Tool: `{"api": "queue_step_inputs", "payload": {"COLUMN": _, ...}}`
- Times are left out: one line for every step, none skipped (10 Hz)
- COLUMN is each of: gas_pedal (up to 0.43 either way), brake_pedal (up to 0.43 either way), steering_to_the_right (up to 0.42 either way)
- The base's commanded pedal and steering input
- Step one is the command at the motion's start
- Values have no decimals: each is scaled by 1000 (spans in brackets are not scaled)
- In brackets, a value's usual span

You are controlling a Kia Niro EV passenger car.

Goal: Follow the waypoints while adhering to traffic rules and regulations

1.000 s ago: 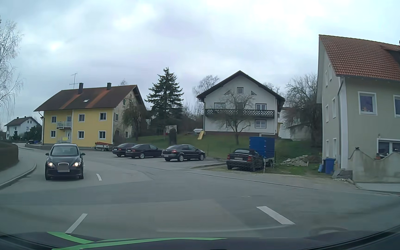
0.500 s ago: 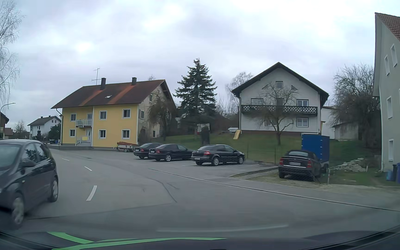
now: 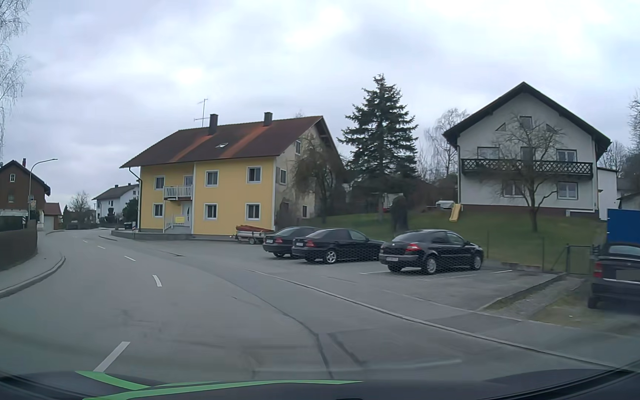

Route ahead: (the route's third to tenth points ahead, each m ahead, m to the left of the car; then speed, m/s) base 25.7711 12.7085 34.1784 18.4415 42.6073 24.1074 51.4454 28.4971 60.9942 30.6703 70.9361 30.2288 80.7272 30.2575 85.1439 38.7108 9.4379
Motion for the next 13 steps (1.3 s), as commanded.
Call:
{"api": "queue_step_inputs", "payload": {"gas_pedal": 87, "brake_pedal": 0, "steering_to_the_right": -136}}
{"api": "queue_step_inputs", "payload": {"gas_pedal": 87, "brake_pedal": 0, "steering_to_the_right": -136}}
{"api": "queue_step_inputs", "payload": {"gas_pedal": 98, "brake_pedal": 0, "steering_to_the_right": -136}}
{"api": "queue_step_inputs", "payload": {"gas_pedal": 98, "brake_pedal": 0, "steering_to_the_right": -136}}
{"api": "queue_step_inputs", "payload": {"gas_pedal": 98, "brake_pedal": 0, "steering_to_the_right": -135}}
{"api": "queue_step_inputs", "payload": {"gas_pedal": 110, "brake_pedal": 0, "steering_to_the_right": -135}}
{"api": "queue_step_inputs", "payload": {"gas_pedal": 118, "brake_pedal": 0, "steering_to_the_right": -135}}
{"api": "queue_step_inputs", "payload": {"gas_pedal": 118, "brake_pedal": 0, "steering_to_the_right": -135}}
{"api": "queue_step_inputs", "payload": {"gas_pedal": 130, "brake_pedal": 0, "steering_to_the_right": -133}}
{"api": "queue_step_inputs", "payload": {"gas_pedal": 138, "brake_pedal": 0, "steering_to_the_right": -129}}
{"api": "queue_step_inputs", "payload": {"gas_pedal": 138, "brake_pedal": 0, "steering_to_the_right": -124}}
{"api": "queue_step_inputs", "payload": {"gas_pedal": 138, "brake_pedal": 0, "steering_to_the_right": -118}}
{"api": "queue_step_inputs", "payload": {"gas_pedal": 157, "brake_pedal": 0, "steering_to_the_right": -114}}
